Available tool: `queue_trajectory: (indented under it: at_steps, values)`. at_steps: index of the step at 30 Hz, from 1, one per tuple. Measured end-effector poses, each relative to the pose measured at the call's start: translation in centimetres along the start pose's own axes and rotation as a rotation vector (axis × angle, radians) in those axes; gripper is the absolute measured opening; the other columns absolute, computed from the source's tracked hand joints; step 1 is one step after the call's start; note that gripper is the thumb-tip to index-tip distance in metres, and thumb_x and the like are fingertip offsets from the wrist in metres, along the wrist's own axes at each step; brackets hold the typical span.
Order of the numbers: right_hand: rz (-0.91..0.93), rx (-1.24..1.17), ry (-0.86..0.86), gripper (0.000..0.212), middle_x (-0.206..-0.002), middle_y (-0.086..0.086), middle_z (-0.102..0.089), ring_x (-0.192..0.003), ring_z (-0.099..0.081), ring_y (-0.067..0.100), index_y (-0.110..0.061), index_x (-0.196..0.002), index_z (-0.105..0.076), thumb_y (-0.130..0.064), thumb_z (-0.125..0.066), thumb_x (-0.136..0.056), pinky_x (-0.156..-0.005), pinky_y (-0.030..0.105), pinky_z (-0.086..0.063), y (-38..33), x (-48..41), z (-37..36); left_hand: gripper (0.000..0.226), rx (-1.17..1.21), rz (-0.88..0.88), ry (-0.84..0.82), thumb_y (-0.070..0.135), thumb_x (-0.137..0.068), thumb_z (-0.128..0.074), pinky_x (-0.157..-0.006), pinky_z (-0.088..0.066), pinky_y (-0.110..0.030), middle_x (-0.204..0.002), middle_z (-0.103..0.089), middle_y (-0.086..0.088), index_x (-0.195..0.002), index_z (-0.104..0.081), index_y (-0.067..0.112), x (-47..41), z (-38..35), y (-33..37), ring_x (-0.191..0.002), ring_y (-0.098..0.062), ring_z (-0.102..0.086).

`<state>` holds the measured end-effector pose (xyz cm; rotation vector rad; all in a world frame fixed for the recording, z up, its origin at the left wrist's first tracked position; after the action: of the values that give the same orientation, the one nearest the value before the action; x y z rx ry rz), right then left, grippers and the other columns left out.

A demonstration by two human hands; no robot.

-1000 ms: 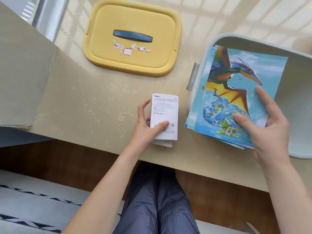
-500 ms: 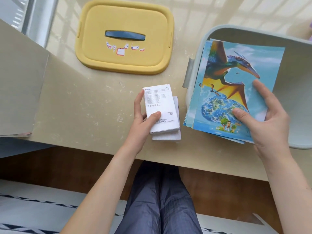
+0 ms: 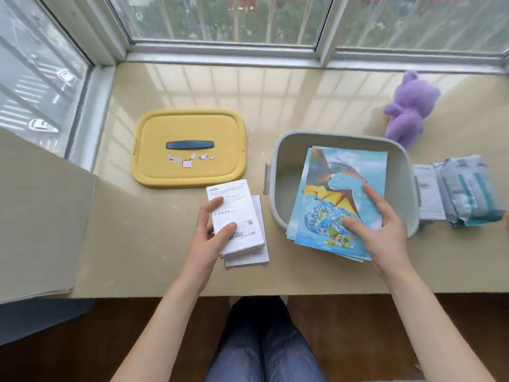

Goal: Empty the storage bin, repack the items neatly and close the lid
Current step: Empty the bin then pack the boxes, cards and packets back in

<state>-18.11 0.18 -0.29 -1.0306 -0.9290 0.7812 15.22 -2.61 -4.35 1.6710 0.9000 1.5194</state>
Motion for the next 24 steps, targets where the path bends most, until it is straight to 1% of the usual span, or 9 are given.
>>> queue_trajectory:
  at_steps: [2,4,6,9,12,15,17,20,24]
  values:
    - [-0.009,0.001,0.043,0.075,-0.129,-0.011,-0.063,-0.114,-0.062,0.004,-0.038,-0.13,-0.059,0.007,-0.078,-0.074,-0.095,0.029,-0.053,-1.4,1.6,1.7,0.05,-0.02,-0.016,-0.025,0.025,-0.082,-0.068,-0.085,-0.054,-0.035,-0.112,-0.069,0.009,-0.122,-0.051,0.05,1.4,-0.3,2.3,-0.103,-0.019,-0.063]
    - [-0.018,0.022,0.086,0.075,-0.124,-0.013,-0.065,-0.114,-0.063,0.008,-0.04,-0.127,-0.06,0.006,-0.08,-0.072,-0.096,0.033,-0.053,-2.5,2.9,3.4,0.051,-0.039,-0.022,-0.043,0.03,-0.078,-0.066,-0.088,-0.054,-0.038,-0.105,-0.071,0.015,-0.122,-0.05,0.051,2.5,-0.6,4.2,-0.103,-0.018,-0.064]
    - [-0.036,0.036,0.122,0.073,-0.12,-0.018,-0.064,-0.113,-0.063,0.006,-0.043,-0.124,-0.06,0.004,-0.081,-0.072,-0.096,0.032,-0.053,-3.3,3.7,4.9,0.052,-0.055,-0.033,-0.058,0.032,-0.077,-0.066,-0.09,-0.053,-0.04,-0.103,-0.071,0.018,-0.122,-0.05,0.052,3.0,-1.0,5.7,-0.103,-0.017,-0.064]
    - [-0.055,0.028,0.146,0.072,-0.119,-0.024,-0.06,-0.113,-0.058,-0.005,-0.043,-0.124,-0.06,0.001,-0.082,-0.072,-0.1,0.034,-0.05,-3.8,3.5,6.0,0.053,-0.071,-0.045,-0.075,0.034,-0.075,-0.066,-0.091,-0.053,-0.045,-0.106,-0.071,0.013,-0.123,-0.05,0.053,2.8,-1.9,7.1,-0.103,-0.021,-0.064]
    - [-0.072,0.027,0.129,0.072,-0.122,-0.026,-0.061,-0.119,-0.057,0.001,-0.046,-0.123,-0.06,-0.001,-0.083,-0.071,-0.105,0.038,-0.047,-3.4,1.4,6.1,0.053,-0.075,-0.046,-0.08,0.033,-0.075,-0.067,-0.089,-0.053,-0.044,-0.11,-0.07,0.008,-0.122,-0.052,0.052,1.7,-3.3,7.6,-0.101,-0.019,-0.064]
    - [-0.095,-0.006,0.053,0.072,-0.125,-0.021,-0.062,-0.119,-0.058,0.002,-0.038,-0.129,-0.06,-0.001,-0.083,-0.072,-0.104,0.039,-0.048,-2.1,-1.8,5.0,0.054,-0.062,-0.041,-0.057,0.03,-0.075,-0.068,-0.082,-0.053,-0.034,-0.111,-0.069,0.009,-0.122,-0.053,0.051,-0.4,-4.5,7.6,-0.1,-0.016,-0.064]
    - [-0.103,-0.013,-0.012,0.072,-0.126,-0.024,-0.06,-0.123,-0.055,0.001,-0.035,-0.131,-0.06,0.0,-0.083,-0.072,-0.106,0.039,-0.046,-0.8,-4.0,3.8,0.053,-0.037,-0.035,-0.032,0.025,-0.078,-0.07,-0.079,-0.053,-0.033,-0.113,-0.069,0.002,-0.121,-0.053,0.05,-1.9,-5.1,7.2,-0.096,-0.016,-0.066]
    - [-0.128,0.017,-0.121,0.071,-0.127,-0.025,-0.058,-0.125,-0.052,0.002,-0.04,-0.128,-0.061,-0.002,-0.083,-0.071,-0.108,0.038,-0.044,1.7,-6.8,1.8,0.053,0.027,-0.022,0.013,0.016,-0.085,-0.07,-0.076,-0.053,-0.034,-0.113,-0.069,0.0,-0.124,-0.052,0.047,-3.9,-5.9,6.4,-0.092,-0.018,-0.068]
    - [-0.156,0.045,-0.234,0.073,-0.132,-0.013,-0.06,-0.122,-0.059,0.011,-0.047,-0.125,-0.061,-0.007,-0.084,-0.069,-0.102,0.044,-0.05,5.2,-9.6,-0.7,0.057,0.042,-0.041,0.043,0.023,-0.079,-0.068,-0.077,-0.053,-0.035,-0.105,-0.071,0.009,-0.126,-0.05,0.049,-5.5,-6.6,5.4,-0.093,-0.018,-0.067]
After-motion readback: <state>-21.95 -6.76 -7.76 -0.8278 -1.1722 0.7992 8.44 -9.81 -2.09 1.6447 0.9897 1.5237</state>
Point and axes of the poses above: each hand's wrist, its own x-axis away from the middle knuckle, its own z-axis out of the back of the hand, y = z × x, the point moved 8 cm from there along -x, towards the middle knuckle
